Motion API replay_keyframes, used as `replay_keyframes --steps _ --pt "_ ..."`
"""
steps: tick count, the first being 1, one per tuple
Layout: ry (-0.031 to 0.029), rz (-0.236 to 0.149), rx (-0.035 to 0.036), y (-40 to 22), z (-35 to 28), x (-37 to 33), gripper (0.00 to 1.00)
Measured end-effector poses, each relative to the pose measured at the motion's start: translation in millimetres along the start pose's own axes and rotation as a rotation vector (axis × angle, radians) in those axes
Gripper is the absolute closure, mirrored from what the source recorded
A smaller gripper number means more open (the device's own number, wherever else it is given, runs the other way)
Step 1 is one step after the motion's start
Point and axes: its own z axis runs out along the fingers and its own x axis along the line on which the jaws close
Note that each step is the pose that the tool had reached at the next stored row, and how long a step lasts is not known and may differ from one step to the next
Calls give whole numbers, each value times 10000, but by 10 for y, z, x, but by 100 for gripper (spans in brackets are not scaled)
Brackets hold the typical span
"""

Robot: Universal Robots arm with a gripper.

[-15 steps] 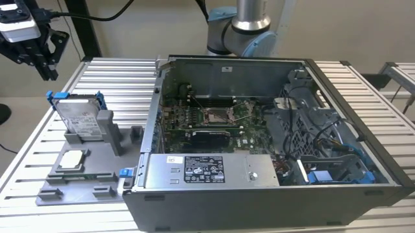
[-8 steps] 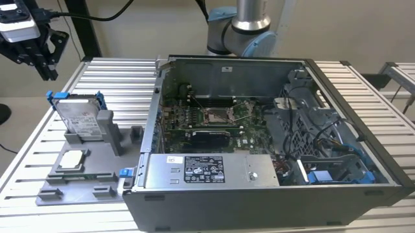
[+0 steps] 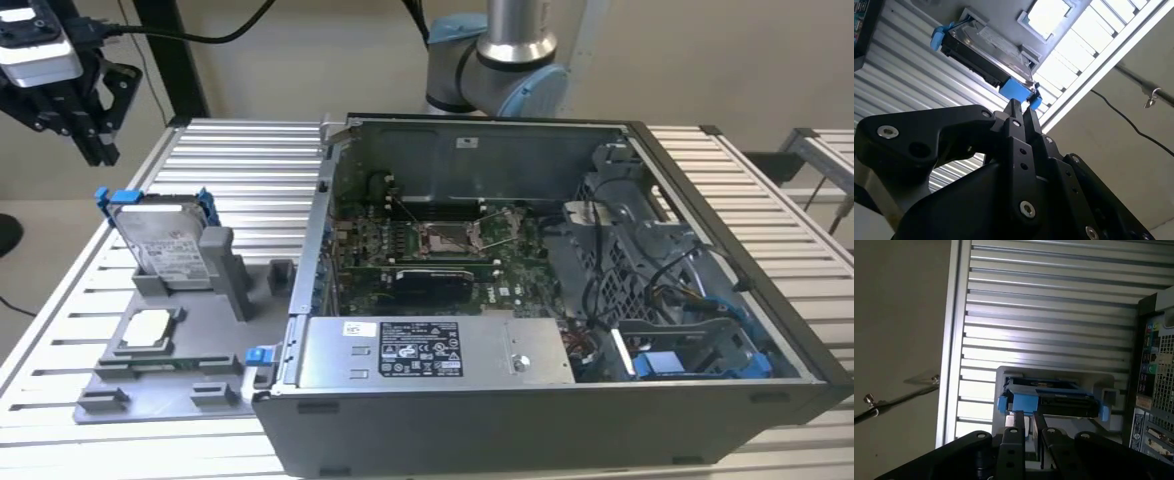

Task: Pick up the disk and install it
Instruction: 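Pick up the disk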

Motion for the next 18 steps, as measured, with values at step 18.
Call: replay_keyframes --steps 18 --pt "103 -2210 -6 0 0 1 100"
